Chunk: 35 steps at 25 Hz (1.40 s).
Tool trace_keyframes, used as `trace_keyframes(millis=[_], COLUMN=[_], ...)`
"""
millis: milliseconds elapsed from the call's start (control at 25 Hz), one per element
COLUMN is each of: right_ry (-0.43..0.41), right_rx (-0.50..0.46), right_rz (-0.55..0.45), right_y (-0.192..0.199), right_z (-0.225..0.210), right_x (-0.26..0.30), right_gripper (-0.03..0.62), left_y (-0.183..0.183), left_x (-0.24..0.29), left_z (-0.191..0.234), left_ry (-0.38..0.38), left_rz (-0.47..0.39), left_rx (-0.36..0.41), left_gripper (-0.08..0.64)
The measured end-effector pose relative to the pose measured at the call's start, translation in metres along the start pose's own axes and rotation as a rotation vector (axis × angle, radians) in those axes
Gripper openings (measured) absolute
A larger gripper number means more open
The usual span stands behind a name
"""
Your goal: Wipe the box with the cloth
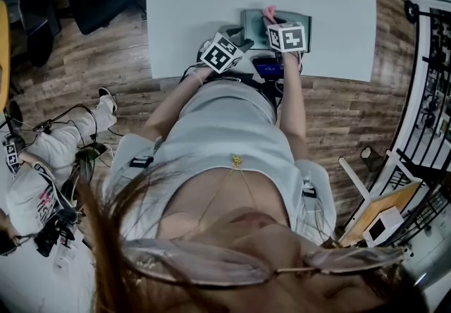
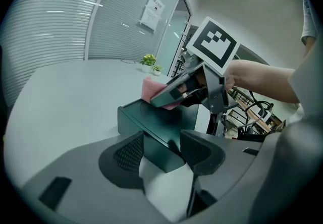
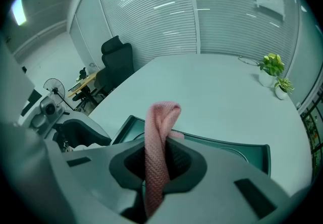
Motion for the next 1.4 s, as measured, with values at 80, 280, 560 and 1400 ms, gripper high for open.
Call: trace_keyframes(millis=[80, 280, 560, 1400], right_ry=[-0.019, -0.06, -0.102, -0.158], right_rx=[-0.001, 0.001, -0.016, 0.02], right_rz=[0.002, 0.0, 0.017, -0.14], right_y=[-0.001, -0.004, -0.007, -0.012], right_z=[0.006, 0.018, 0.031, 0.03], right_x=[0.002, 0.01, 0.016, -0.009], right_gripper=[0.04, 0.04, 0.04, 0.04], left_y=[0.0, 0.0, 0.001, 0.006], left_x=[0.0, 0.001, 0.001, 0.001], left_z=[0.0, 0.002, 0.001, 0.004], left_ry=[0.0, 0.002, 0.004, -0.017], left_rz=[0.0, -0.002, -0.002, 0.007], left_rx=[-0.001, -0.004, -0.003, 0.012], left_gripper=[0.222, 0.222, 0.222, 0.242])
Point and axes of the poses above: the fingertips, and each gripper's own axes: x forward along the fingers, z to its left, y out of its underside, the point moved 5 cm from there along -x, backward along the fingers, and after that the axes turned 4 degrees about -y, right-handed, at the moved point
